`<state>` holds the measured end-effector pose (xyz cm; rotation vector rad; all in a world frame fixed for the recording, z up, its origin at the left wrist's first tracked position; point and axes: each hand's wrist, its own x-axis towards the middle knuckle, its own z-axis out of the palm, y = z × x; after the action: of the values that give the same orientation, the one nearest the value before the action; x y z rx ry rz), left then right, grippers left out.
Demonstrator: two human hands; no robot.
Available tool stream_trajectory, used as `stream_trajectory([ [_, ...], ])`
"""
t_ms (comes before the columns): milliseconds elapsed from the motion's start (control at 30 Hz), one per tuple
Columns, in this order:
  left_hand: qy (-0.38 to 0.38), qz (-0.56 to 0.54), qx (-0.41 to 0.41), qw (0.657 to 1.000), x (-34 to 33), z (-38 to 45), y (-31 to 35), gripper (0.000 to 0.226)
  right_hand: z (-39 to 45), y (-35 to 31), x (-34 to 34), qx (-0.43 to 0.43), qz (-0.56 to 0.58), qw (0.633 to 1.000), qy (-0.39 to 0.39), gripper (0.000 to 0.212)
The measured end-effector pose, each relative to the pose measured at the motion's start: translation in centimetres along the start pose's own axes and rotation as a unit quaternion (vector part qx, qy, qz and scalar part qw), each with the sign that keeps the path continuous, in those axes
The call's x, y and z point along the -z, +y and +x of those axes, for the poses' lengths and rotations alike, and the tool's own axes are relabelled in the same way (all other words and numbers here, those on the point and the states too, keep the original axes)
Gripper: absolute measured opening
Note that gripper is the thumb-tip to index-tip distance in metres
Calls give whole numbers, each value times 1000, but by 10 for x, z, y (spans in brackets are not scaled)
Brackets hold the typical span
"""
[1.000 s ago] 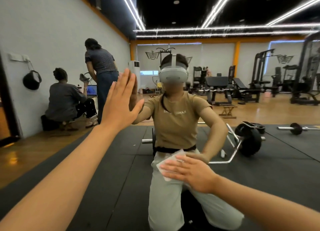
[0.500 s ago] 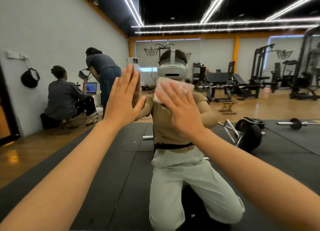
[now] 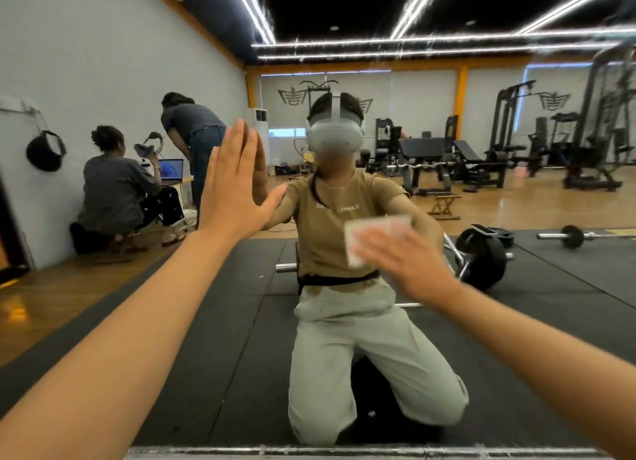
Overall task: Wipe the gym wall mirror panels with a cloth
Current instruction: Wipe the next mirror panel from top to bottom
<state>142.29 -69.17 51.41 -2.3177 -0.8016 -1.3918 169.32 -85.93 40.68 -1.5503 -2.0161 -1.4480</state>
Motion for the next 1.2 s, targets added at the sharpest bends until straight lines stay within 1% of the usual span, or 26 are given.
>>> stream_trajectory([
  [67, 6, 7, 10, 1000, -2, 0, 4, 97, 28, 42, 31, -125, 4, 989, 79, 69],
  [133, 9, 7, 21, 1000, -4, -1, 8, 99, 43, 67, 52, -200, 19, 968, 150, 61],
  [200, 11, 4, 29, 999, -4, -1, 12, 101, 41, 70, 56, -229, 41, 955, 185, 53],
  [267, 13, 7, 35, 999, -5, -1, 14, 103, 14, 57, 40, -224, 57, 955, 186, 53],
  [300, 12, 9, 37, 999, -5, -1, 15, 104, -10, 45, 26, -207, 60, 962, 168, 56],
  [333, 11, 11, 40, 999, -5, -1, 15, 105, -38, 31, 12, -184, 58, 972, 132, 61],
  [367, 9, 14, 42, 999, -6, -2, 16, 106, -70, 16, -1, -154, 48, 983, 83, 68],
  [433, 5, 19, 46, 999, -7, -2, 16, 107, -136, -7, -19, -66, 7, 997, -23, 82],
  [500, 5, 25, 53, 998, -8, -2, 17, 108, -189, -17, -28, 20, -40, 992, -122, 88],
  [533, 6, 27, 57, 998, -8, -2, 18, 108, -203, -16, -27, 46, -55, 985, -156, 89],
  [600, 9, 25, 64, 998, -9, -2, 21, 108, -203, -3, -18, 70, -59, 980, -176, 87],
  [667, 13, 15, 67, 998, -9, -2, 23, 108, -181, 16, -4, 64, -36, 986, -148, 85],
  [700, 14, 11, 66, 998, -10, -3, 24, 107, -165, 27, 4, 39, -20, 992, -119, 83],
  [800, 9, 5, 73, 997, -10, -3, 25, 108, -111, 71, 33, -88, 19, 996, -18, 73],
  [900, 2, -2, 79, 997, -8, -2, 27, 109, -63, 112, 64, -182, 30, 979, 90, 57],
  [967, -1, 1, 78, 997, -8, -1, 26, 109, -45, 126, 77, -240, 38, 959, 144, 56],
  [1033, -7, 8, 78, 997, -9, -2, 24, 110, -46, 123, 75, -294, 46, 940, 165, 56],
  [1100, -14, 10, 79, 997, -9, -1, 23, 109, -72, 102, 58, -323, 50, 932, 157, 57],
  [1133, -20, 9, 81, 997, -8, -1, 24, 109, -95, 88, 46, -321, 49, 936, 135, 59],
  [1200, -24, 1, 90, 996, -8, -3, 26, 106, -149, 55, 23, -285, 46, 955, 66, 71],
])
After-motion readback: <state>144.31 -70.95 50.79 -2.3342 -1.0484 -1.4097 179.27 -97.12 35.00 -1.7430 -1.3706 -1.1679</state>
